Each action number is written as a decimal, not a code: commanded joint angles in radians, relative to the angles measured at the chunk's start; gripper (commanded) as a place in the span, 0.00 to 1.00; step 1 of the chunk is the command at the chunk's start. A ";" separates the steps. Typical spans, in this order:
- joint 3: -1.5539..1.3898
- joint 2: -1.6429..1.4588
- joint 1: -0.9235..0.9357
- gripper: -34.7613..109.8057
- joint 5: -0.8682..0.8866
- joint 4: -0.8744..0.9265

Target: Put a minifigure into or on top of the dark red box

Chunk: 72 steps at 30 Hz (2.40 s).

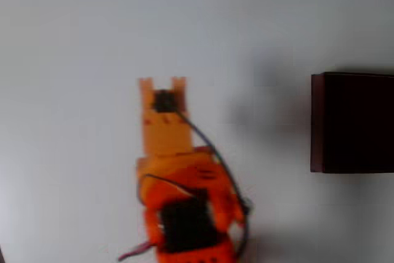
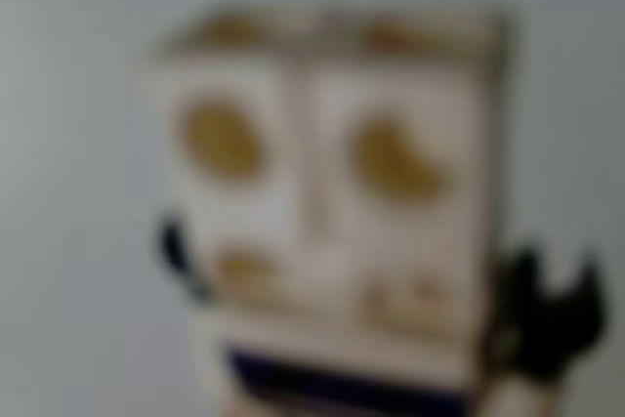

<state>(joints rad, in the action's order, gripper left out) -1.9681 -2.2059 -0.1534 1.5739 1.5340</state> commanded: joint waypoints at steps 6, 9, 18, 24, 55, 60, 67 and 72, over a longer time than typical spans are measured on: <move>0.037 -0.167 0.597 0.24 -0.664 -0.112; 0.026 -0.114 0.718 0.24 -0.824 -0.219; -0.029 0.236 0.854 0.26 -0.979 -0.554; 0.095 0.503 0.882 0.26 -0.994 -0.609; -0.565 -1.149 0.202 0.30 -1.327 -0.247; -0.520 -1.146 -0.031 0.24 -1.387 -0.124; -0.584 -1.147 -0.325 0.24 -1.491 -0.009; -0.753 -1.178 -0.472 0.24 -1.479 -0.048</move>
<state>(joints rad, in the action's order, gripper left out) -2.6477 -3.3456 -0.5400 0.0874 1.5064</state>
